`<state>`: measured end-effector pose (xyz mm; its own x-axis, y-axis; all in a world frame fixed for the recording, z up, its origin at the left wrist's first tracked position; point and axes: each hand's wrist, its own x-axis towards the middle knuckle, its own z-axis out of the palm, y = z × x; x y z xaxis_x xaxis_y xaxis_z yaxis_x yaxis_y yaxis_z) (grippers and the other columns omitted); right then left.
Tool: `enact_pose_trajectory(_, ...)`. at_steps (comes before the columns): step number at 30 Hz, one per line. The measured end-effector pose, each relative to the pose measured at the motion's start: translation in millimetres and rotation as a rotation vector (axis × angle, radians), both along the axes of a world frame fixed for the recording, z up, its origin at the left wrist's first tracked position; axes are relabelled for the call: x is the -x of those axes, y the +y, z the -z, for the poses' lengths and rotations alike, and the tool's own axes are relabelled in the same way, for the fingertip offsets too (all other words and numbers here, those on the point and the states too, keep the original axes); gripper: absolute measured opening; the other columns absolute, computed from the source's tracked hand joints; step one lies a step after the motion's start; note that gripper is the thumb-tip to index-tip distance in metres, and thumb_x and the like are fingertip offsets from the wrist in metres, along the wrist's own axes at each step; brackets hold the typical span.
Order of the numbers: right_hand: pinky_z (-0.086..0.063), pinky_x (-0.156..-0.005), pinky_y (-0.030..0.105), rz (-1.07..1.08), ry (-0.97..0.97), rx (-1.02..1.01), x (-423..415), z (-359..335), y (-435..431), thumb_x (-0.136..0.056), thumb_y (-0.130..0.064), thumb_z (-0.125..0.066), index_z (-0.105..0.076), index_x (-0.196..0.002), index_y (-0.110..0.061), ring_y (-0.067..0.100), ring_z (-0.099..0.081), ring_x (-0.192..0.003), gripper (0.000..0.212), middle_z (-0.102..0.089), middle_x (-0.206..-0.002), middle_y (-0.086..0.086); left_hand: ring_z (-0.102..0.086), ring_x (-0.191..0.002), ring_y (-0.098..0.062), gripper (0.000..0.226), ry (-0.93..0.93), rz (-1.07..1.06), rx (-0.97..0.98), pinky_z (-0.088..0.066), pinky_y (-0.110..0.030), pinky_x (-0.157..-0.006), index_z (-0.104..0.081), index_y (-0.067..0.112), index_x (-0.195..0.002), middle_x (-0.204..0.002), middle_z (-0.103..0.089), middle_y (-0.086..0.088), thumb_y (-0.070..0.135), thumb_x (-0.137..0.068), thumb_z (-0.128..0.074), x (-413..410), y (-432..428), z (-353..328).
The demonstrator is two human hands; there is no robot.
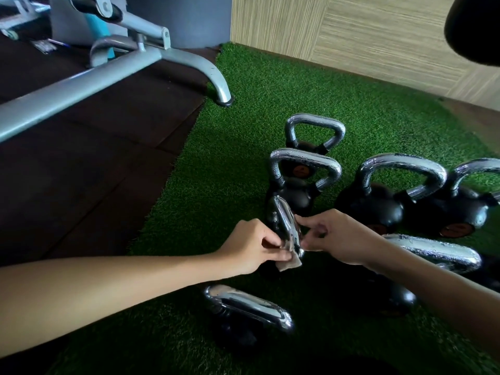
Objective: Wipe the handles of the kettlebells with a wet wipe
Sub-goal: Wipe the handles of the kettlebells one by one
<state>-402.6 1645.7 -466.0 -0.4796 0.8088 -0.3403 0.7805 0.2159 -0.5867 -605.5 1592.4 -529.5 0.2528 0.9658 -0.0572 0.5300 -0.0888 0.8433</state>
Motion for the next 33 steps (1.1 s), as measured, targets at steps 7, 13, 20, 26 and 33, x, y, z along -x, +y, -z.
enact_pose_trajectory(7,-0.042,-0.072,0.003,0.037,-0.062,-0.047,2.4,-3.3,-8.4,-0.085,-0.027,-0.08,-0.055,-0.142,-0.033,-0.005,-0.067,-0.081,0.062,-0.076,-0.088,-0.013,-0.071,-0.087,0.002,0.021,0.17,0.134,-0.007,-0.057,-0.029,-0.087,-0.082,0.019,-0.1,-0.098,-0.079,0.01,0.029,-0.082,-0.083,3.8,8.9,8.1)
enact_pose_trajectory(13,-0.04,-0.079,0.016,0.005,-0.129,-0.407,9.7,-19.0,-17.4,-0.068,-0.055,-0.085,-0.056,-0.133,-0.051,-0.004,-0.055,-0.094,0.072,-0.062,-0.104,-0.02,-0.06,-0.056,0.001,0.026,-0.303,-0.271,0.219,-0.045,-0.011,-0.055,-0.078,0.014,-0.092,-0.069,-0.073,0.011,0.031,-0.076,-0.089,27.6,11.2,-26.0)
enact_pose_trajectory(20,-0.046,-0.078,0.015,0.216,0.472,0.006,25.8,-39.4,-17.9,-0.079,-0.025,-0.083,-0.077,-0.113,-0.032,-0.007,-0.068,-0.085,0.035,-0.078,-0.096,-0.013,-0.051,-0.054,-0.003,0.04,-0.624,-0.362,0.373,-0.03,-0.021,-0.054,-0.083,0.016,-0.096,-0.079,-0.072,0.002,0.036,-0.062,-0.086,21.5,15.7,-60.3)
enact_pose_trajectory(26,-0.047,-0.072,0.015,0.41,0.456,-0.041,24.5,-34.8,-7.4,-0.072,-0.025,-0.09,-0.082,-0.095,-0.028,-0.002,-0.071,-0.083,0.025,-0.079,-0.086,-0.012,-0.06,-0.062,-0.001,0.022,-0.547,-0.316,0.379,-0.033,-0.02,-0.058,-0.08,0.021,-0.109,-0.104,-0.078,0.006,0.021,-0.088,-0.079,24.0,23.2,-68.9)
enact_pose_trajectory(33,-0.041,-0.054,0.003,0.442,0.132,-0.261,12.0,-41.7,33.0,-0.073,-0.026,-0.087,-0.081,-0.088,-0.028,-0.003,-0.067,-0.075,0.016,-0.075,-0.078,-0.012,-0.041,-0.143,-0.018,0.114,0.326,-0.092,0.411,-0.035,-0.037,-0.117,-0.031,0.029,-0.159,-0.159,-0.04,0.004,0.056,-0.065,-0.09,28.0,51.7,-104.6)
